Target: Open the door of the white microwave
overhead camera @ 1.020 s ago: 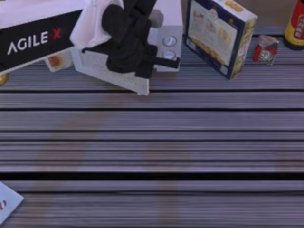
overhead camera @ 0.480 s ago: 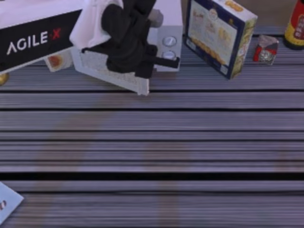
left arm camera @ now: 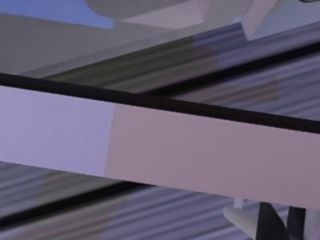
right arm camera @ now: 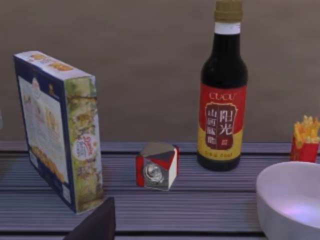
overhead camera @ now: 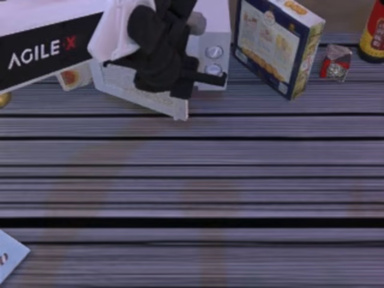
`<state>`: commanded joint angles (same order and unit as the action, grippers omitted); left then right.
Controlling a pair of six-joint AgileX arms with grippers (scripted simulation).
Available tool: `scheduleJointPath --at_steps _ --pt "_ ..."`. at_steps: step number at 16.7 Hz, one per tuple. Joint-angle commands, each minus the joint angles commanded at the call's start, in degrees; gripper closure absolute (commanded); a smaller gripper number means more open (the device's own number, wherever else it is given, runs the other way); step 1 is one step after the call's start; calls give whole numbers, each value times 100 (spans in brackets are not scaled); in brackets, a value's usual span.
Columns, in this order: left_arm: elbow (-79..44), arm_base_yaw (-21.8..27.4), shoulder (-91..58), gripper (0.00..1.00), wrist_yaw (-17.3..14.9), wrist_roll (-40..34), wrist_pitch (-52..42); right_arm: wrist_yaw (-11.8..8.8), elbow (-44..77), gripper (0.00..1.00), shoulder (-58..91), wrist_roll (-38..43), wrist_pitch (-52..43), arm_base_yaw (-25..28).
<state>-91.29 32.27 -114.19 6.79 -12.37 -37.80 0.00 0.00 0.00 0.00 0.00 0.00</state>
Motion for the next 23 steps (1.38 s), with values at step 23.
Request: scheduleJointPath --at_steps 23 --pt "648 -208 493 100 -374 731 255 0 0 0 0 0 0 0"
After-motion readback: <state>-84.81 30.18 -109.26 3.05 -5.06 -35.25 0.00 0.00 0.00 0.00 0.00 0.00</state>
